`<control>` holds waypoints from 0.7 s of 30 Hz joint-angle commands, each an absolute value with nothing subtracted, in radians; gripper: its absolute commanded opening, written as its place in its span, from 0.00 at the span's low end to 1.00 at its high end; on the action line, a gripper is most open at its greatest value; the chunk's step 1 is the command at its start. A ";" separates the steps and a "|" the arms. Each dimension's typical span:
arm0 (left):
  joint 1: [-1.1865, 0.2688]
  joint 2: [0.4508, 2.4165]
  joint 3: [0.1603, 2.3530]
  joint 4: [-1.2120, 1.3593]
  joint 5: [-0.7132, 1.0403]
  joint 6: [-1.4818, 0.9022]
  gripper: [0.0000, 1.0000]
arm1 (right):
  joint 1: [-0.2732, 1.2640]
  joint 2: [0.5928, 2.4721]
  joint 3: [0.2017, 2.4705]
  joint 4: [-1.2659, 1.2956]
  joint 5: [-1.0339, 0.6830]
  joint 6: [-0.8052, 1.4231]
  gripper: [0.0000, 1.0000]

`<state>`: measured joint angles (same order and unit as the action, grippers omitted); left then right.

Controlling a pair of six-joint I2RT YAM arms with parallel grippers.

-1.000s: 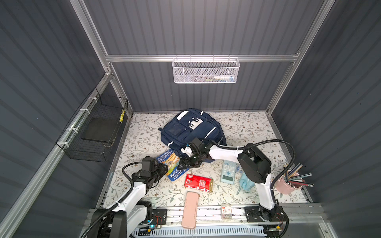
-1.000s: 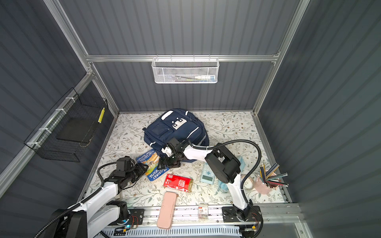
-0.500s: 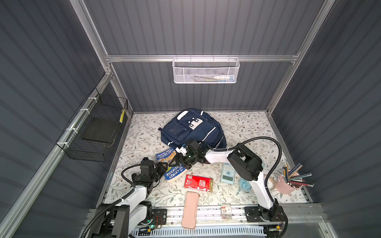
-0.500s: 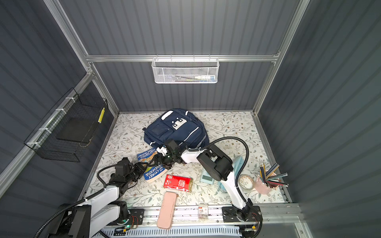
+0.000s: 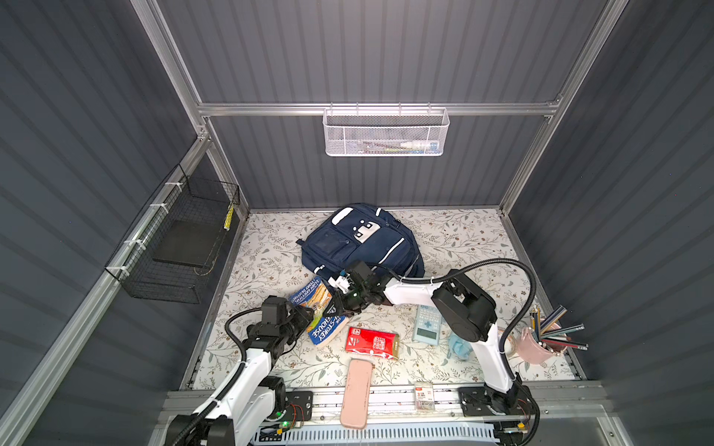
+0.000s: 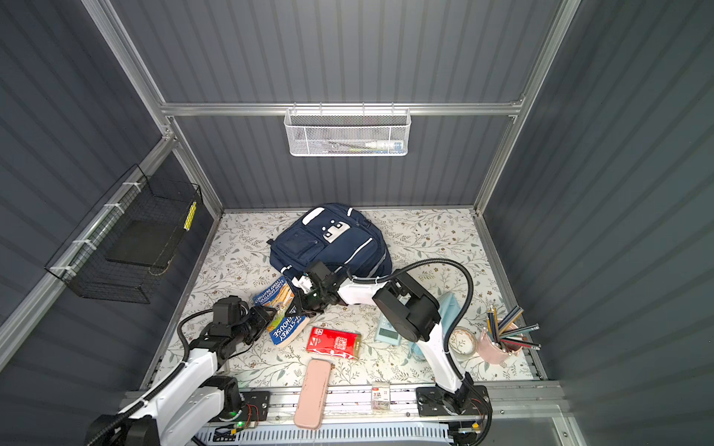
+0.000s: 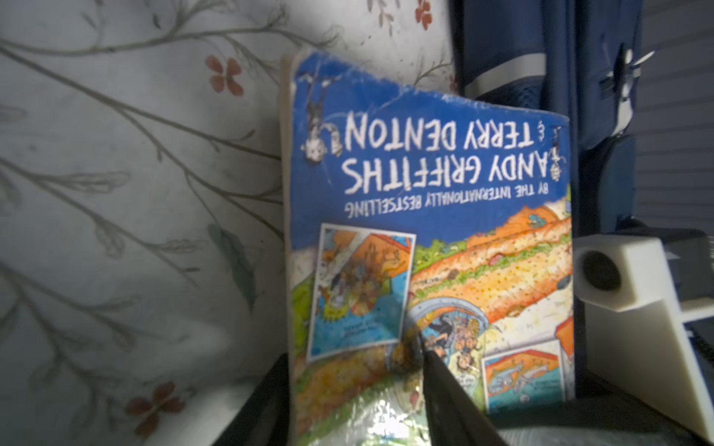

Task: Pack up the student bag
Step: 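Grasp the blue book's spine with the right gripper while the left holds it, then carry the book with the right gripper while the left moves to the bag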

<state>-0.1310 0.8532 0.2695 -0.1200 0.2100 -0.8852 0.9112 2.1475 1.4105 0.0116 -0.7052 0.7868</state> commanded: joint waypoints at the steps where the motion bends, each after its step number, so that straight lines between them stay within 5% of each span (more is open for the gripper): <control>1: -0.135 0.790 0.369 -0.215 0.218 -0.782 0.73 | 0.916 2.034 1.446 -0.064 -0.659 0.732 0.01; 9: -0.135 0.794 0.603 -0.348 0.242 -0.601 0.81 | 0.883 1.744 1.273 -0.033 -0.504 0.798 0.00; 16: -0.156 0.934 0.701 -0.209 0.389 -0.517 0.88 | 0.718 1.424 1.020 -0.042 -0.442 0.775 0.00; 21: -0.420 1.124 0.878 -0.257 0.136 -0.371 0.87 | 0.502 1.240 0.876 -0.089 -0.460 0.749 0.00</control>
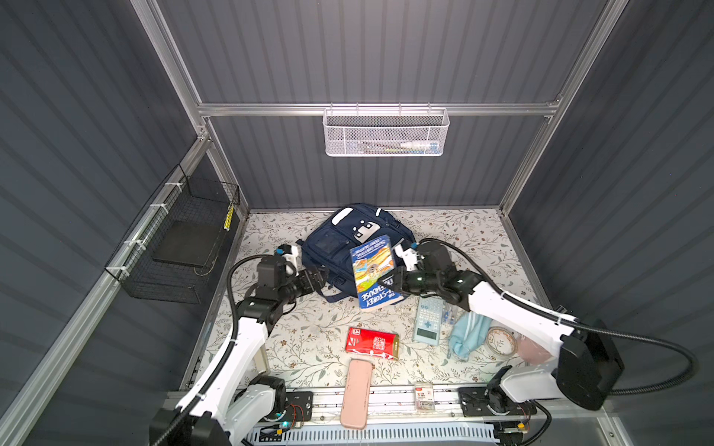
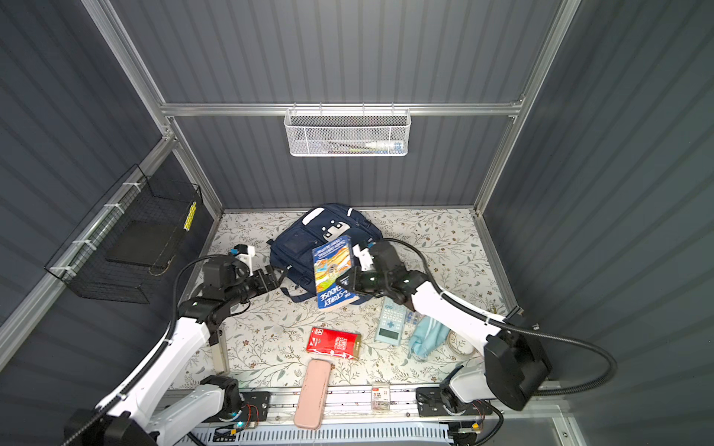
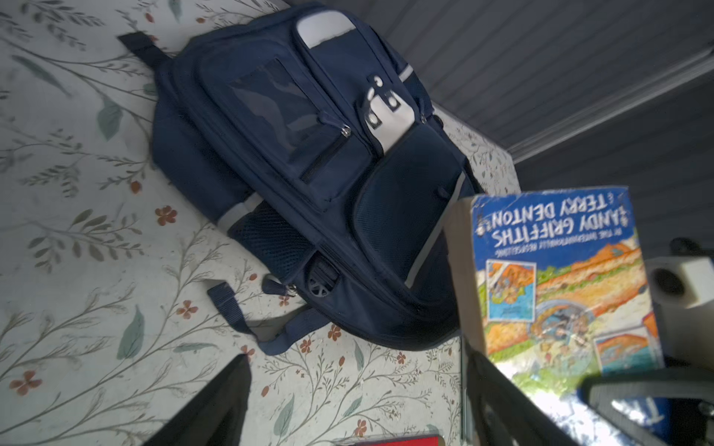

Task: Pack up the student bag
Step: 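Carry the book with the right gripper while the left moves to the bag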

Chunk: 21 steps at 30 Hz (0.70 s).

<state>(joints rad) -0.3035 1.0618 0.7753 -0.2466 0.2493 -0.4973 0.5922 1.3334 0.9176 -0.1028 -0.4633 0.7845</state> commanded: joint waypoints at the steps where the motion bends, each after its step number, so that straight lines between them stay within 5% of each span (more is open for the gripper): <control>1: -0.479 1.178 0.922 -0.270 0.093 -0.349 0.87 | 0.455 1.205 0.854 -0.093 -0.471 0.745 0.00; 13: -0.721 1.791 1.460 -0.454 -0.156 -0.077 0.82 | -0.015 0.978 0.685 -0.103 -0.640 0.760 0.00; 21: -0.762 2.054 1.665 -0.491 -0.241 0.002 0.83 | -0.087 0.934 0.623 -0.110 -0.666 0.736 0.00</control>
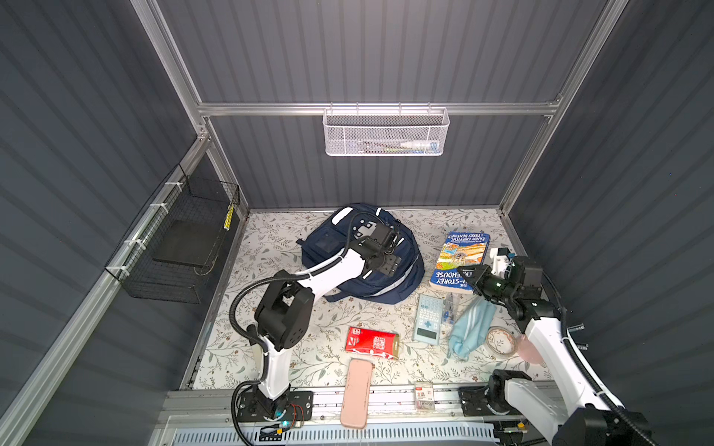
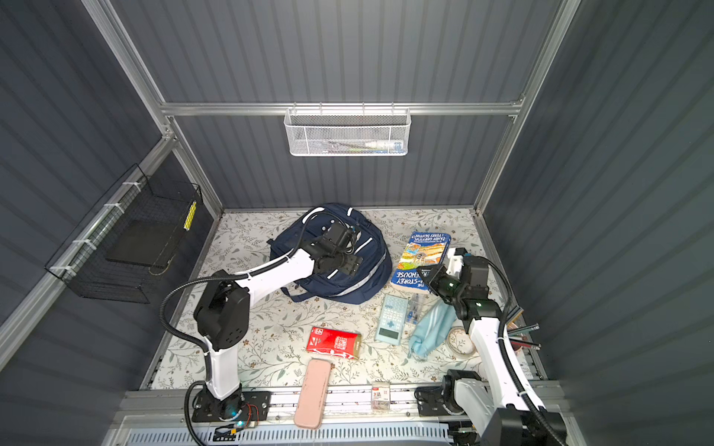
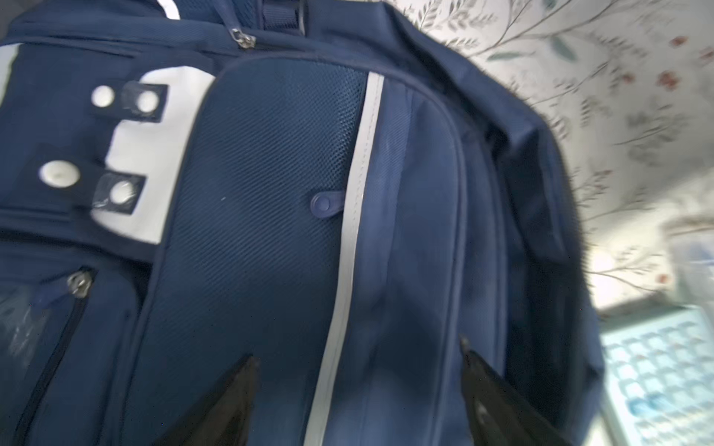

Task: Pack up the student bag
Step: 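Carry the book with the right gripper while the left moves to the bag, then lower the book into the bag with right gripper while left holds it open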

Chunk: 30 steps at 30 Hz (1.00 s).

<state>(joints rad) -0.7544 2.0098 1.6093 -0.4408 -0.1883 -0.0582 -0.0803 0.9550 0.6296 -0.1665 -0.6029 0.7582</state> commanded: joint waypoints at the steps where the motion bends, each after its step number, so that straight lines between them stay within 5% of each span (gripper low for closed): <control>1: -0.765 2.077 1.683 -0.491 -0.247 0.012 0.83 | -0.090 0.933 0.613 -0.098 -0.671 0.739 0.00; 7: -0.777 2.178 1.769 -0.519 -0.193 -0.010 0.84 | -0.101 0.950 0.588 -0.063 -0.685 0.742 0.00; 10: -0.795 2.163 1.757 -0.524 -0.189 -0.042 1.00 | -0.103 0.960 0.582 -0.043 -0.694 0.752 0.00; 17: -0.815 2.216 1.781 -0.574 -0.271 -0.014 0.99 | -0.103 0.976 0.561 -0.012 -0.702 0.768 0.00; 19: -0.814 2.235 1.778 -0.574 -0.312 -0.028 0.84 | -0.103 0.979 0.553 -0.001 -0.706 0.776 0.00; 23: -0.815 2.203 1.778 -0.543 -0.284 -0.045 0.10 | -0.099 0.987 0.543 0.027 -0.715 0.790 0.00; 24: -0.813 2.194 1.801 -0.562 -0.276 -0.051 0.00 | -0.095 0.994 0.539 0.041 -0.721 0.795 0.00; 30: -0.754 2.076 1.884 -0.650 -0.148 -0.117 0.00 | 0.000 1.054 0.540 0.176 -0.735 0.884 0.00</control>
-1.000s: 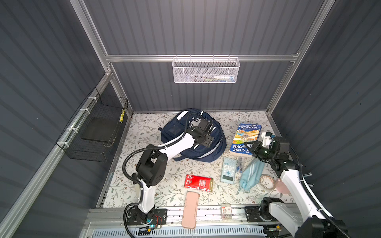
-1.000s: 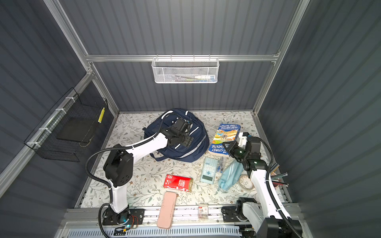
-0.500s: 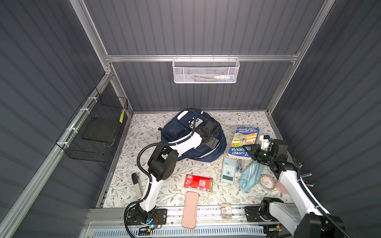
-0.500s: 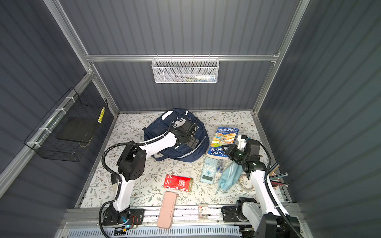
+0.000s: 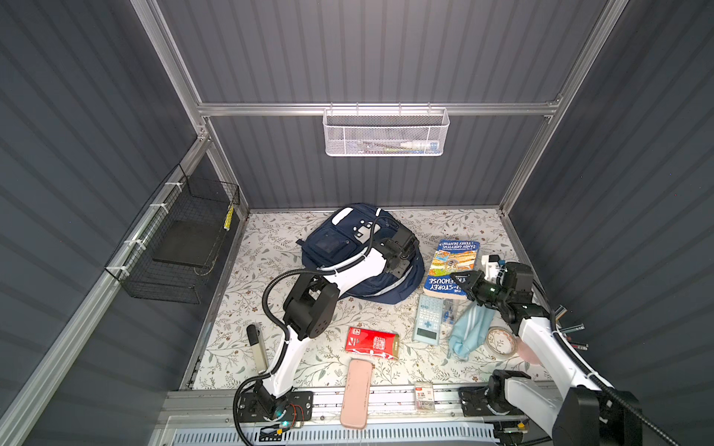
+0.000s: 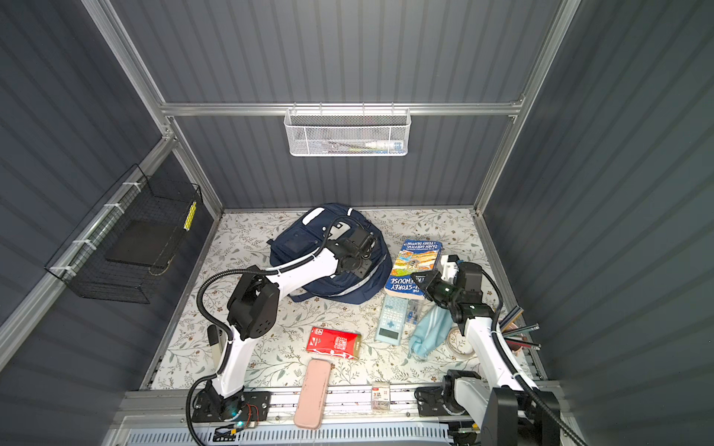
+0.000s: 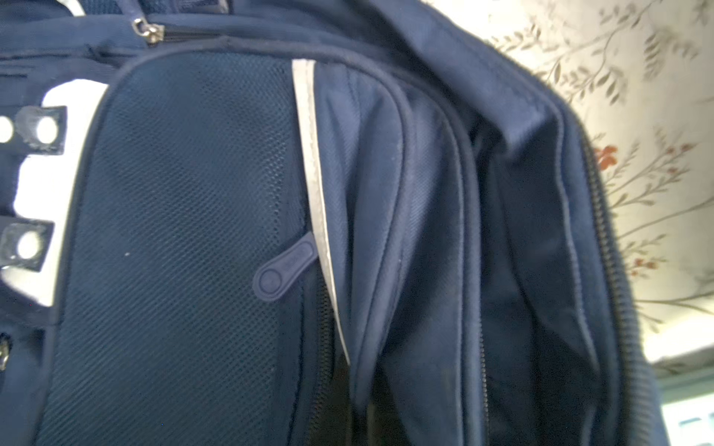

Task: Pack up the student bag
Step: 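Lower the book into the bag with right gripper while left holds it open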

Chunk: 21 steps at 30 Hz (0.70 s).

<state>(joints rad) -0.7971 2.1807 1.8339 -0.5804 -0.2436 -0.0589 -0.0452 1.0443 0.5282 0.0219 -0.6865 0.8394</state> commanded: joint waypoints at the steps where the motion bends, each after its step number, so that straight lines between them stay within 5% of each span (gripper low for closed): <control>1: -0.733 2.054 1.884 -0.652 -0.097 -0.135 0.00 | 0.030 1.073 0.549 0.196 -0.733 0.898 0.00; 4: -0.663 1.986 1.885 -0.658 0.025 -0.175 0.00 | 0.128 1.144 0.589 0.247 -0.713 0.919 0.00; 13: -0.632 1.873 1.910 -0.700 0.019 -0.173 0.00 | 0.203 1.241 0.628 0.340 -0.715 0.989 0.00; 21: -0.630 1.869 1.958 -0.705 0.037 -0.187 0.00 | 0.368 1.559 0.777 0.561 -0.606 1.117 0.00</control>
